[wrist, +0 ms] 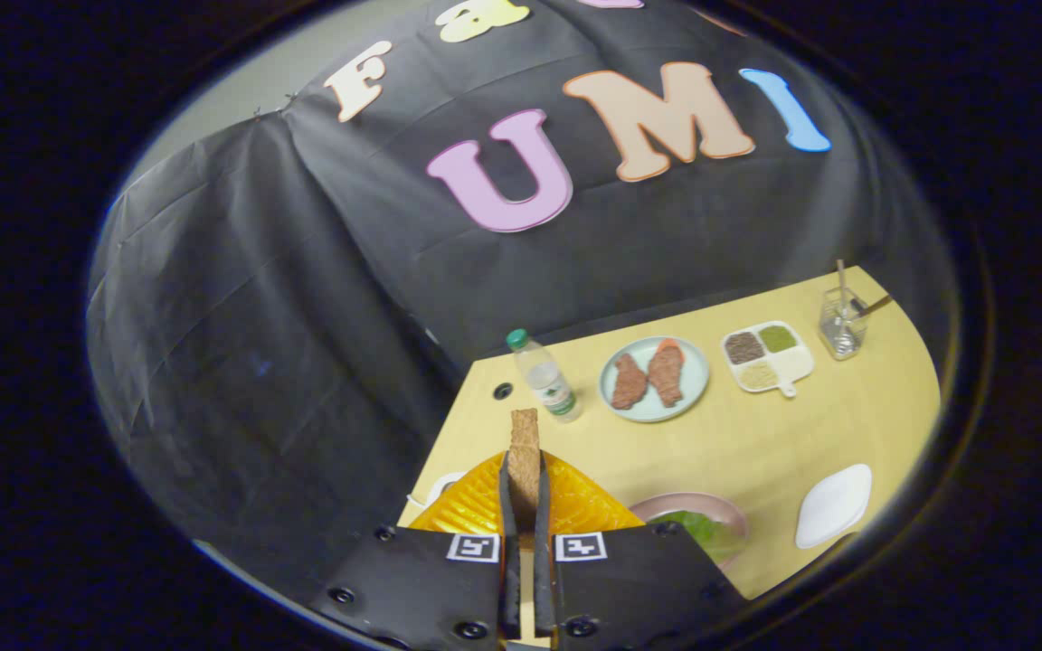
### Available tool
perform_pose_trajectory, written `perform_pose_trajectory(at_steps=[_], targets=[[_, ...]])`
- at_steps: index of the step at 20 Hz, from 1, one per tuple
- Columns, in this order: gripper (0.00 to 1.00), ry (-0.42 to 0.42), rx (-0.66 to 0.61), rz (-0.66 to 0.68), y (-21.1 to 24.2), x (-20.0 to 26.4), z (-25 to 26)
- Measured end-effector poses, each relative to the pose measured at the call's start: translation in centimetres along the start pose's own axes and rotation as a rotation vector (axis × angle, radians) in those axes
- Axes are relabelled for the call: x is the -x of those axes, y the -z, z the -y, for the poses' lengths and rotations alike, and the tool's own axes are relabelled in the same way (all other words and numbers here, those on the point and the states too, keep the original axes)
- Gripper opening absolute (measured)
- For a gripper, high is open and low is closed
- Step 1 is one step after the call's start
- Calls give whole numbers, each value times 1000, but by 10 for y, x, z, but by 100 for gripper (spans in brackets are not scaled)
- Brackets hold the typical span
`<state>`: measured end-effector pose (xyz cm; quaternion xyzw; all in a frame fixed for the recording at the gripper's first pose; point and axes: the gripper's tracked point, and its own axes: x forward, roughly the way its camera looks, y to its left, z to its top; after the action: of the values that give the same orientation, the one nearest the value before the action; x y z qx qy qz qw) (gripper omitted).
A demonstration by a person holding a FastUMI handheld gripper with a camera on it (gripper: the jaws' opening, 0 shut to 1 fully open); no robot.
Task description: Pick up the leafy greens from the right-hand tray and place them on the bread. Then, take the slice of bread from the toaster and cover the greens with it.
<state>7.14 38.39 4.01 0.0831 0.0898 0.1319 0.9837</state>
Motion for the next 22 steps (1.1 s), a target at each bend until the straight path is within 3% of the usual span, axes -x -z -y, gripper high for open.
perform_pose_trajectory(at_steps=[7,13,22], targets=[[9,121,-81,-79,64,-4,89],[8,-14,-253,-186,122,-36,90],[9,165,-48,-265,174,-61,166]])
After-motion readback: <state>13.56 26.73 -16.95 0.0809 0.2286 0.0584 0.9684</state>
